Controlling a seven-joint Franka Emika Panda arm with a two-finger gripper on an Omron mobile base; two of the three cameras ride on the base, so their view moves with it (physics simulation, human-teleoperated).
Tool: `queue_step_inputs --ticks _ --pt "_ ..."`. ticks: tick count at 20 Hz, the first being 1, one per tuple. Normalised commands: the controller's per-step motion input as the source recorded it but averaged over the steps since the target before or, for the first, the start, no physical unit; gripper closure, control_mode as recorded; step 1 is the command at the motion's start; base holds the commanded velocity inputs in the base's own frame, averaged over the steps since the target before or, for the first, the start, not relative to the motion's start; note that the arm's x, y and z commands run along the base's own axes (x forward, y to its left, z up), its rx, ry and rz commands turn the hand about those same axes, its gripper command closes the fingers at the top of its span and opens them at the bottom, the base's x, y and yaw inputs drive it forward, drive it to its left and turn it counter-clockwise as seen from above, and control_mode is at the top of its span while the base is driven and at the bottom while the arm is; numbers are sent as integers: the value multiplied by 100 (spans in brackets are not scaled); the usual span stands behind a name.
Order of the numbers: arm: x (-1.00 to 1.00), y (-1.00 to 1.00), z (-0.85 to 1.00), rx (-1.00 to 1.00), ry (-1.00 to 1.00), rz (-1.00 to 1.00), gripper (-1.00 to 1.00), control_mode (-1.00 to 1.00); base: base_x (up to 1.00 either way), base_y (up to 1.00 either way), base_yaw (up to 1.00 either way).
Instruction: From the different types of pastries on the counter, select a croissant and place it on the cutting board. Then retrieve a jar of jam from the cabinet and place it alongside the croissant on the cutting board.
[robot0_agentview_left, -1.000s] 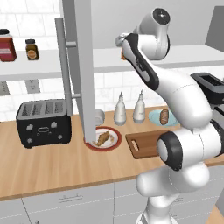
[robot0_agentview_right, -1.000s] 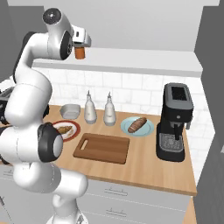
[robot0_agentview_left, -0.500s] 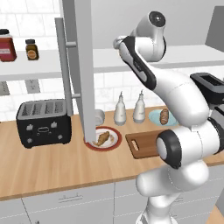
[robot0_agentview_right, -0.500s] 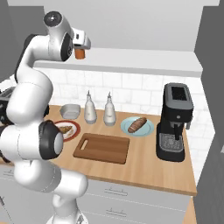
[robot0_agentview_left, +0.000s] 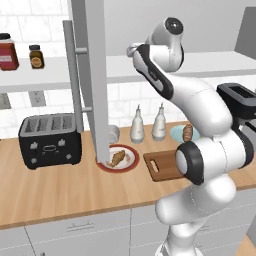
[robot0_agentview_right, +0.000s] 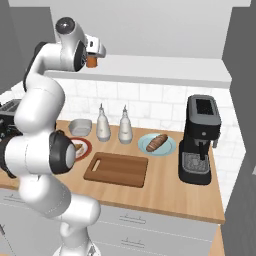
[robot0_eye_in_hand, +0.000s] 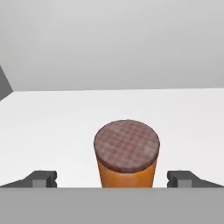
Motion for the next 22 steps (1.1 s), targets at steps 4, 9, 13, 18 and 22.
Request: queue_step_inputs --ticks 4,9,13,18,22 --pt "14 0 0 0 0 0 -100 -100 0 0 0" --pt "9 0 -1 0 0 0 -100 -100 0 0 0" --pt "11 0 -8 0 0 0 -100 -100 0 0 0" --pt "12 0 -13 0 0 0 -100 -100 0 0 0" --pt "19 0 -9 0 0 0 -100 -100 0 0 0"
